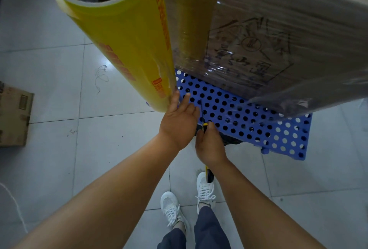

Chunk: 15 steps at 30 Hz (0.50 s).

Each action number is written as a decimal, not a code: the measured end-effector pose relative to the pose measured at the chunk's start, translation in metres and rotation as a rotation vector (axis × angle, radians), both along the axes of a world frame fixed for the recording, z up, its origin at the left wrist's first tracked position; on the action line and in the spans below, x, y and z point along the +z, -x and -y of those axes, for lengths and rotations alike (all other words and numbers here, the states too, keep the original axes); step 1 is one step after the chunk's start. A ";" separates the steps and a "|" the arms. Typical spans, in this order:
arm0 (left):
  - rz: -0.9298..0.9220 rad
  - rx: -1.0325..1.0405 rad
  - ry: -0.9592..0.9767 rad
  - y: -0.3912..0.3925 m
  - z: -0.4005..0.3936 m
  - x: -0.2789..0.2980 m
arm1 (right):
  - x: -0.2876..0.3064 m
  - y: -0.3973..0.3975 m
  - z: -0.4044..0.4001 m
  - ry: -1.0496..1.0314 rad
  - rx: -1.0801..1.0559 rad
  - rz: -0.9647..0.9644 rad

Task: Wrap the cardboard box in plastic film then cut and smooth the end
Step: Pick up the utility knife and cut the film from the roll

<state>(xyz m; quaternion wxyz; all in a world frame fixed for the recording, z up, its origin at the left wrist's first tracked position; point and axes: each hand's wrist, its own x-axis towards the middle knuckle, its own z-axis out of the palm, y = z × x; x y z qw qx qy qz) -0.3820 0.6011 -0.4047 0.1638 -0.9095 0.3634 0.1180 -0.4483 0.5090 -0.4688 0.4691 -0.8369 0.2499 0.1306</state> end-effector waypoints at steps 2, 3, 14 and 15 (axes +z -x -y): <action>-0.055 0.082 0.138 0.003 0.005 0.011 | 0.016 0.000 0.002 -0.011 -0.030 0.043; -0.089 0.139 0.228 0.005 0.007 0.016 | 0.026 0.000 0.004 -0.009 -0.045 0.065; -0.207 0.478 0.899 0.017 0.031 0.130 | 0.187 0.005 0.038 0.210 -0.056 0.220; -0.206 0.482 0.906 0.017 0.034 0.141 | 0.202 0.006 0.041 0.245 -0.046 0.247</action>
